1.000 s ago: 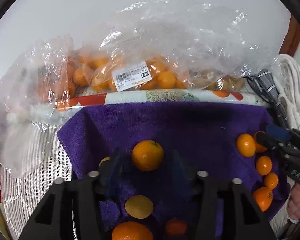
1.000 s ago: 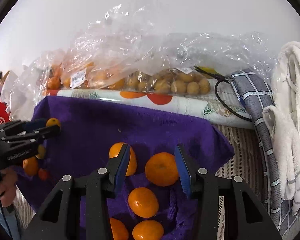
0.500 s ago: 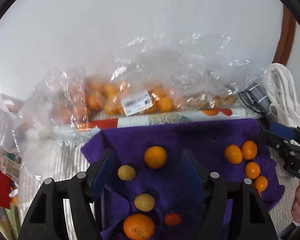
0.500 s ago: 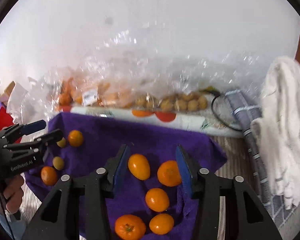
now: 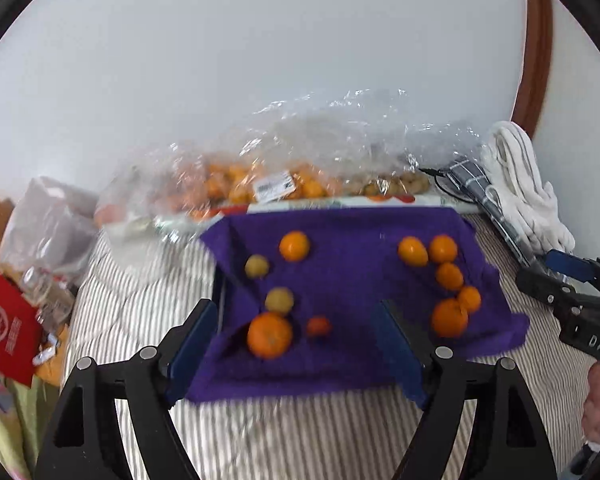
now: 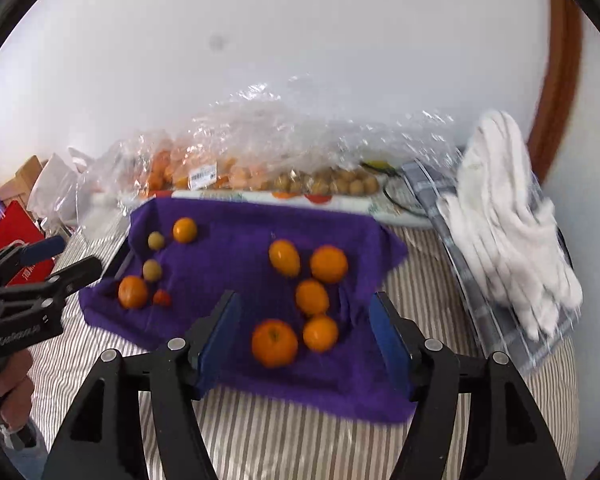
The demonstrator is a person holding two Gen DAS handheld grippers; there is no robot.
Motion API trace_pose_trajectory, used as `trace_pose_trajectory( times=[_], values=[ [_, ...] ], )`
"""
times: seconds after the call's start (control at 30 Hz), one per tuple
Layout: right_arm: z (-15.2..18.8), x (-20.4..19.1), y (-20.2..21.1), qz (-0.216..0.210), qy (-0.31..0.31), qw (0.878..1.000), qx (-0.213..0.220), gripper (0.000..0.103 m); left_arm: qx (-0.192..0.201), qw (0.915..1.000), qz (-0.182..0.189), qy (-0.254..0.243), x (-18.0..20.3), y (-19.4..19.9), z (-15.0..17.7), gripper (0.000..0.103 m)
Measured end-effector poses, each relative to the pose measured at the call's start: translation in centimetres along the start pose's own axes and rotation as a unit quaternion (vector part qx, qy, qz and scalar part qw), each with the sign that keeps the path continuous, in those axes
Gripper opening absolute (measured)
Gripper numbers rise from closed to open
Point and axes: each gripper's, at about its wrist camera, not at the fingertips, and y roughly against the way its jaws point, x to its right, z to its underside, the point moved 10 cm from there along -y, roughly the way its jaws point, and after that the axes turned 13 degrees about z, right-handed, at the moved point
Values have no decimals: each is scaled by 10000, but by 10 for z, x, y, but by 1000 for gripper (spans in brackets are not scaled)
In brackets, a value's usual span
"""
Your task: Organize fruits
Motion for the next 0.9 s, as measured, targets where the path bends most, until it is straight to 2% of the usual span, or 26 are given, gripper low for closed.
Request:
trace_pose_trajectory(
  times=[0.1, 0.17, 0.3, 0.43, 0.57, 0.9],
  values=[
    [18, 9, 18, 141, -52, 9997, 178, 87, 117, 9999, -42, 64, 0, 22, 19, 85],
    [29, 14, 32, 274, -29, 9991, 317, 91, 174, 9998, -45, 90, 3, 34, 29, 86],
    [44, 21, 55, 425, 11, 9981, 450, 95, 323, 9994, -122, -6, 15, 65, 41, 86],
    [57, 31, 81, 414, -146, 9976, 529, 95, 579, 9983, -8, 26, 27, 95, 43, 88],
    [67, 37, 104, 280, -299, 9973, 611, 96, 791, 9968, -132, -66, 34, 116, 45, 88],
    [82, 44, 121, 246, -489, 9960, 710, 96, 871, 9960, -187, -81, 40, 127, 52, 89]
  ],
)
